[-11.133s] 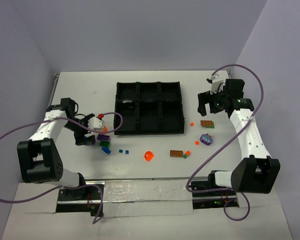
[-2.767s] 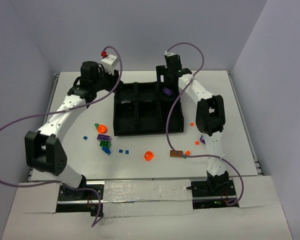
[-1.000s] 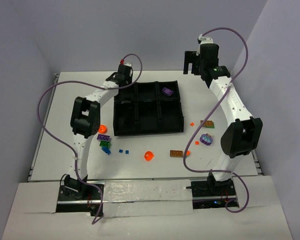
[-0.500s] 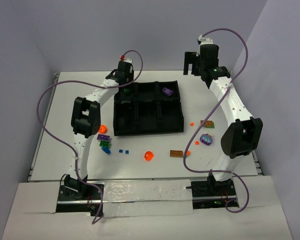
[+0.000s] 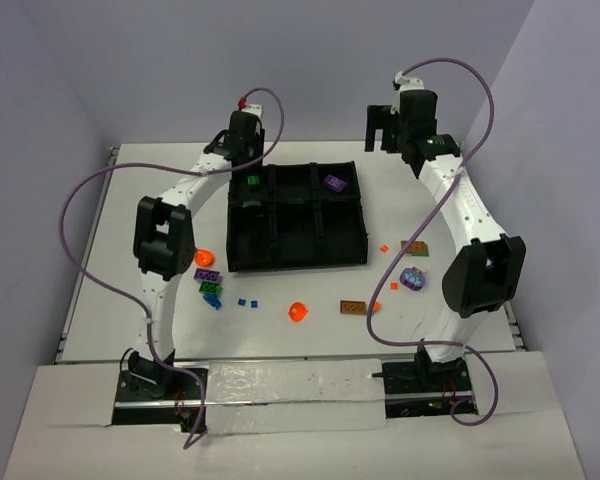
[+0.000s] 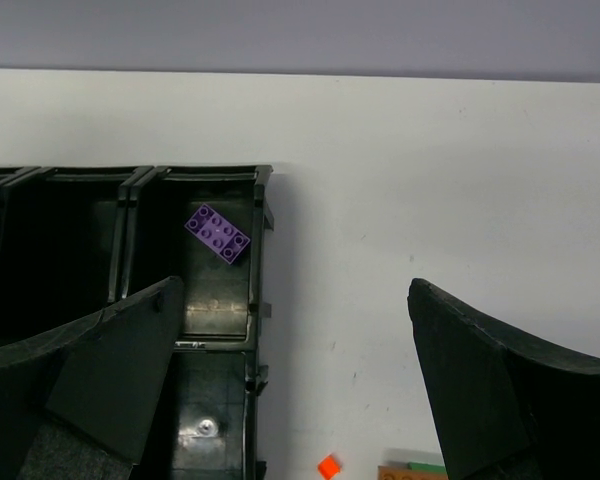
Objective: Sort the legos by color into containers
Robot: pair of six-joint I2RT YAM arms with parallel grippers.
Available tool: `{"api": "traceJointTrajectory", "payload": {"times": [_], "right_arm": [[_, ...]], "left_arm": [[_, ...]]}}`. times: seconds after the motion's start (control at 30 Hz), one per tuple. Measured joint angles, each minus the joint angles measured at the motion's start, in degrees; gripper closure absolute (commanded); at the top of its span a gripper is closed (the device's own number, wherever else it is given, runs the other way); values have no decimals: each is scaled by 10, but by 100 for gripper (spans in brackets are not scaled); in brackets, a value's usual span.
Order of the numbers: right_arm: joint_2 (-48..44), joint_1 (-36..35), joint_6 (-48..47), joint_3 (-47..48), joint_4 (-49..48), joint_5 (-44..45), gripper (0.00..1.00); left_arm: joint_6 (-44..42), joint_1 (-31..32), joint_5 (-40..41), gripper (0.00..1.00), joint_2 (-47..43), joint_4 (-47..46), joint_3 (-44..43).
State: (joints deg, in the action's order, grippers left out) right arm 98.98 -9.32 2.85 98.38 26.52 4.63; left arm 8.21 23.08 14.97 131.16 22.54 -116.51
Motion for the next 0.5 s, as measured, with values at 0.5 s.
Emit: {"api": "traceJointTrajectory", "payload": {"times": [0.5], "right_arm": [[-98,0,-43,-148,-21,-38,0]], "left_arm": [[-187,-206,-356,35,-414,58,276]]}}
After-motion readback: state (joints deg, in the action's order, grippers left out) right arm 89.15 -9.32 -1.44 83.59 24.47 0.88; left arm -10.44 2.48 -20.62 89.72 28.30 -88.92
